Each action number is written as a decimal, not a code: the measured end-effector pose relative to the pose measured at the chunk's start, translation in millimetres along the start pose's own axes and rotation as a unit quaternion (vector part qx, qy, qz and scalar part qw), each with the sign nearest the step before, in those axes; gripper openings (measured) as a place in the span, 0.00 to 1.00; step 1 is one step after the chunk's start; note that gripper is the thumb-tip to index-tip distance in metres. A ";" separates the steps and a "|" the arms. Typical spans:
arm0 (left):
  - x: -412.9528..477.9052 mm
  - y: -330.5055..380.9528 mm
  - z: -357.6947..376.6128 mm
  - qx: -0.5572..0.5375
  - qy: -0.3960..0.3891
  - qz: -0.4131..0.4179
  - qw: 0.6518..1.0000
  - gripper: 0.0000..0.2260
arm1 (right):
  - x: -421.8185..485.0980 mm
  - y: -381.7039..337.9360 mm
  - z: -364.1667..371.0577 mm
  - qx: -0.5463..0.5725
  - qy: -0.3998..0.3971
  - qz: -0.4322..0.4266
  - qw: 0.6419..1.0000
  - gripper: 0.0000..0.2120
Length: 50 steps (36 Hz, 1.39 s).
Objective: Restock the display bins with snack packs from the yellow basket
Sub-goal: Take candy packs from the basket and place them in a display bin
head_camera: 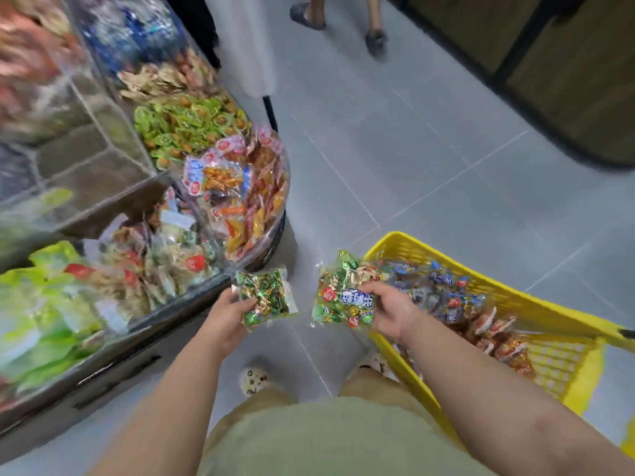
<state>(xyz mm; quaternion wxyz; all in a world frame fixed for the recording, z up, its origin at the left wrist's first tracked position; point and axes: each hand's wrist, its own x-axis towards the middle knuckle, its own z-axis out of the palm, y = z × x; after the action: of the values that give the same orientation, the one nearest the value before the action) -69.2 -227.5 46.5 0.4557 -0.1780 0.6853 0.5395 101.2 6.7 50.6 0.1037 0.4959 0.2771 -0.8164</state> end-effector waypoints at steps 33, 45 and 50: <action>-85.4 57.9 -316.9 0.198 0.151 0.206 0.946 0.55 | 53.8 86.2 449.8 -0.281 -0.192 -0.004 0.940 0.03; -71.7 100.8 -350.5 -0.169 0.317 0.289 0.888 0.09 | 76.9 38.2 493.6 -0.348 -0.201 -0.020 0.915 0.25; -70.8 106.8 -377.9 -0.177 0.334 0.267 0.886 0.08 | 82.1 28.0 503.7 -0.337 -0.196 -0.034 0.920 0.14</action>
<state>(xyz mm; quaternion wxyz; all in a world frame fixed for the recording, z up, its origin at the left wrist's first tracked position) -274.4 -547.8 166.9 -0.0008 -0.2355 0.7121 0.6614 -305.3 -287.4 148.2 0.2887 0.2523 0.5267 -0.7586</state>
